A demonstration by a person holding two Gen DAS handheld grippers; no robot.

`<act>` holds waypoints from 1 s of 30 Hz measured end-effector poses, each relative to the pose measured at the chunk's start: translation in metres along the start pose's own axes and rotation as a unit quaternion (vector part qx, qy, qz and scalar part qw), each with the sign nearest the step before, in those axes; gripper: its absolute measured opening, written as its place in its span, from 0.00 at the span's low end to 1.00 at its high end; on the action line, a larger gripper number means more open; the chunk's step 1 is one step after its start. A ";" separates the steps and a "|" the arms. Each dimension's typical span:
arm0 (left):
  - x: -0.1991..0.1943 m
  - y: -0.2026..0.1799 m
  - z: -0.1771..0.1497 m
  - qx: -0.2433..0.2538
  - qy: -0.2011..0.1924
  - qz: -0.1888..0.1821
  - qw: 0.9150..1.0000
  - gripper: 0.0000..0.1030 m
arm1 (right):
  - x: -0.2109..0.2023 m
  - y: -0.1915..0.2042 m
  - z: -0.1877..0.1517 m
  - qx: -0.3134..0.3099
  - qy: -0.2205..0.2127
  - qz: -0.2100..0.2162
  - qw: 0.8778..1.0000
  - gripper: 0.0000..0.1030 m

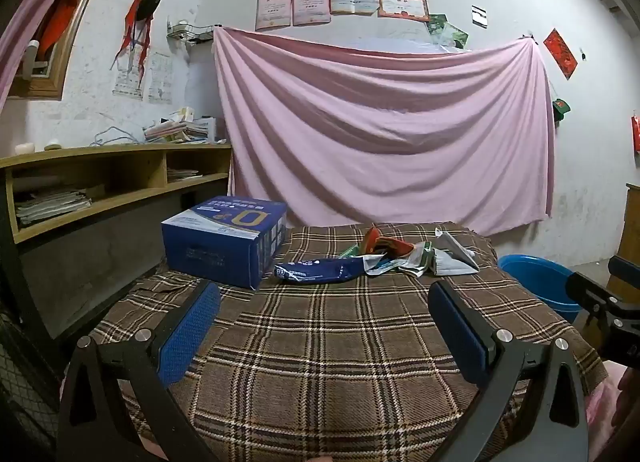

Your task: Collect trash

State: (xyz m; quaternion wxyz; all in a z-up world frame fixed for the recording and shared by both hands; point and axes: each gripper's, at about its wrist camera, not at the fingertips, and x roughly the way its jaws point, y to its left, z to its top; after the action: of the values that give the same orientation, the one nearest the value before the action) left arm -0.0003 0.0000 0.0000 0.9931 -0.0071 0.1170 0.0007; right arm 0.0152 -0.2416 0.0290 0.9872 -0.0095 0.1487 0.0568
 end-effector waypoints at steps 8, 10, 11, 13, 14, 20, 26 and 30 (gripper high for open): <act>0.003 -0.003 -0.001 -0.005 0.005 0.004 1.000 0.99 | 0.000 0.000 0.000 -0.002 0.001 0.000 1.000 1.00; 0.001 0.000 0.000 -0.007 0.006 0.001 1.000 0.99 | 0.000 -0.001 0.000 -0.001 0.000 0.000 1.000 1.00; 0.001 0.000 0.001 -0.008 0.005 0.000 1.000 0.99 | 0.000 -0.001 0.000 0.000 0.001 0.000 1.000 1.00; 0.000 0.000 0.001 -0.008 0.005 0.000 1.000 0.99 | 0.000 -0.001 0.000 0.000 0.001 0.000 1.000 1.00; 0.000 0.000 0.001 -0.007 0.005 0.000 1.000 0.99 | 0.000 -0.001 0.000 -0.001 0.000 0.000 1.000 1.00; 0.000 0.001 0.001 -0.007 0.005 -0.002 1.000 0.99 | 0.000 -0.001 0.000 -0.001 0.000 0.000 1.000 1.00; 0.000 0.001 0.001 -0.006 0.005 -0.001 1.000 0.99 | 0.000 -0.001 0.000 -0.001 0.000 0.000 1.000 1.00; -0.001 0.001 0.001 -0.006 0.005 -0.002 1.000 0.99 | 0.000 -0.001 0.000 -0.001 0.000 0.000 1.000 1.00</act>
State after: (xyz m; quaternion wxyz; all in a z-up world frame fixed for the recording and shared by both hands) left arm -0.0007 0.0011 0.0013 0.9925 -0.0134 0.1217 -0.0003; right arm 0.0155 -0.2425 0.0287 0.9872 -0.0103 0.1489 0.0570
